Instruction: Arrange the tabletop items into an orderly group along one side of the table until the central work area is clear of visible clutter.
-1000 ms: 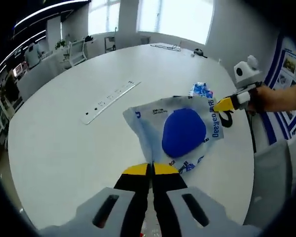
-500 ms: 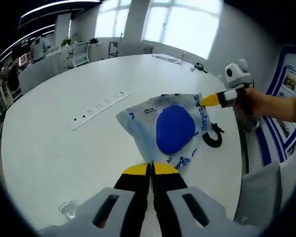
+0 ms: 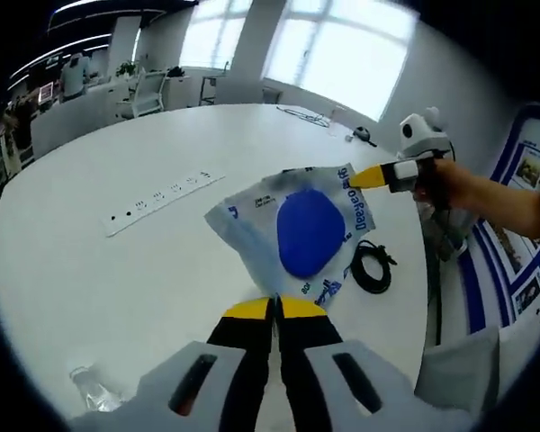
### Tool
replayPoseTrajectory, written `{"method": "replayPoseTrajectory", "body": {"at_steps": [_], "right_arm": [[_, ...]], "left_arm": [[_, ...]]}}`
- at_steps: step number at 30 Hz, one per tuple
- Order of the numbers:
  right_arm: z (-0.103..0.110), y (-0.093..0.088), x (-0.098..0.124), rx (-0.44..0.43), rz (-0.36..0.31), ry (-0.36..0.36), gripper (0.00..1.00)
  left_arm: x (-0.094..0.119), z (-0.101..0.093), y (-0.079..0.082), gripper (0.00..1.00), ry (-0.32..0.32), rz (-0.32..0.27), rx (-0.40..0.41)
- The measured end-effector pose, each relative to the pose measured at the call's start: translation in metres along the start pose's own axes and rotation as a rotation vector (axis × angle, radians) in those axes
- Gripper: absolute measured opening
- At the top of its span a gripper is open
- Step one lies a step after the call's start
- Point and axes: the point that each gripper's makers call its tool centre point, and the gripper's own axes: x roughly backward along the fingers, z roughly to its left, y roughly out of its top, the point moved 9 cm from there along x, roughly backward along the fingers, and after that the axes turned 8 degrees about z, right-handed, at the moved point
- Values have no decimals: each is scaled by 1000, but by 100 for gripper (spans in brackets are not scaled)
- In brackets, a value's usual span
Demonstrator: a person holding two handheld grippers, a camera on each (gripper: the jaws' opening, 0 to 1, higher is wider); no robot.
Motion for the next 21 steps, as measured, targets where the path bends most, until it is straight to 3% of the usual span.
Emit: {"method": "replayPoseTrajectory", "body": {"at_steps": [9,21], "right_arm": [[-19,-1,-8,24,68,-27,0],[-37,-11,-25,70,181,-91,0]], "left_arm": [[-20,-9,-9,0,-18,27,77],[-46,-7,-27,0,-45,96,120]]}}
